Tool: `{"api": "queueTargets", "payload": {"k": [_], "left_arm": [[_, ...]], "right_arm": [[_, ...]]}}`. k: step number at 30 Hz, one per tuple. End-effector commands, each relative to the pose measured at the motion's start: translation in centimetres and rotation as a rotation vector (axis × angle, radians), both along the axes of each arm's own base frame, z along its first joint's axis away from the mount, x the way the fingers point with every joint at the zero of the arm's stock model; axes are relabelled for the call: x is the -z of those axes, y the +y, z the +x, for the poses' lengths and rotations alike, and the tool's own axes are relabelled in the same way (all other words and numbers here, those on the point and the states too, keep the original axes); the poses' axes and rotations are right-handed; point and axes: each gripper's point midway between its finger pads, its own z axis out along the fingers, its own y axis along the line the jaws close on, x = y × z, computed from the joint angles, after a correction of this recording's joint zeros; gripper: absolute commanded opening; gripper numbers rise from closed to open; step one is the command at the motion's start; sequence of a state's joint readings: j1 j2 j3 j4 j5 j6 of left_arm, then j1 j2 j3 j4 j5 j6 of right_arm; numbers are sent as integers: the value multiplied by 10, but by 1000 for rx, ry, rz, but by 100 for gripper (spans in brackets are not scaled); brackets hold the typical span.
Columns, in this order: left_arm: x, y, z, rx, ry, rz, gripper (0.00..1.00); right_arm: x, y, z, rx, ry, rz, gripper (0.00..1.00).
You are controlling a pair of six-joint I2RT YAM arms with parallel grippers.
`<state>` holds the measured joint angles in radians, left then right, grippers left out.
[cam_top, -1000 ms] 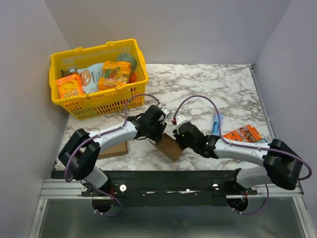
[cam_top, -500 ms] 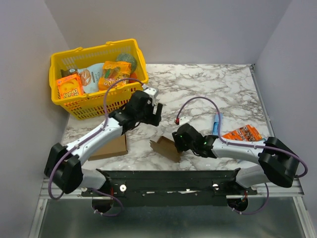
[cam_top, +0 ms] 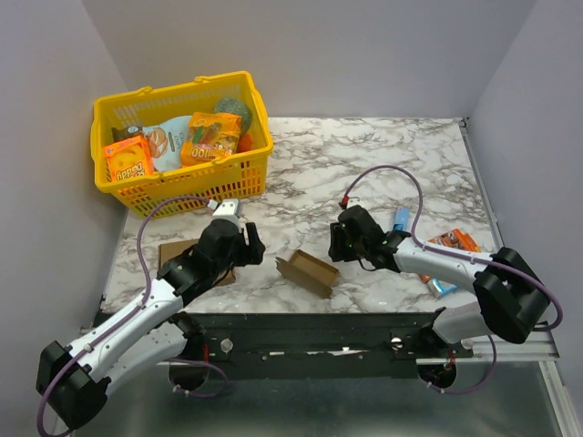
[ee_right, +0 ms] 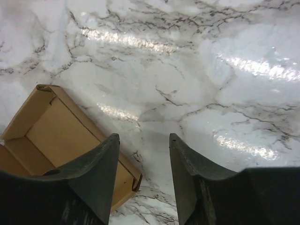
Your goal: Fold the paper box
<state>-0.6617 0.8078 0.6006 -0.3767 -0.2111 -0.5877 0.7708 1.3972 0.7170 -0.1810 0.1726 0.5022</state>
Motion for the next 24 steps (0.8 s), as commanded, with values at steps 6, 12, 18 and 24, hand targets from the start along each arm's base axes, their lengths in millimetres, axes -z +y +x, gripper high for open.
{"api": "queueTargets", "payload": {"k": [6, 12, 18, 24], "left_arm": [[75, -31, -73, 53, 290, -135, 69], [90, -64, -79, 198, 342, -180, 66], [93, -93, -57, 274, 320, -135, 66], [76, -95, -39, 260, 255, -186, 66]], "right_arm": [[28, 10, -44, -29, 211, 113, 42], [39, 11, -56, -14, 279, 135, 37], [37, 10, -63, 5, 293, 170, 36], [23, 7, -60, 29, 249, 202, 37]]}}
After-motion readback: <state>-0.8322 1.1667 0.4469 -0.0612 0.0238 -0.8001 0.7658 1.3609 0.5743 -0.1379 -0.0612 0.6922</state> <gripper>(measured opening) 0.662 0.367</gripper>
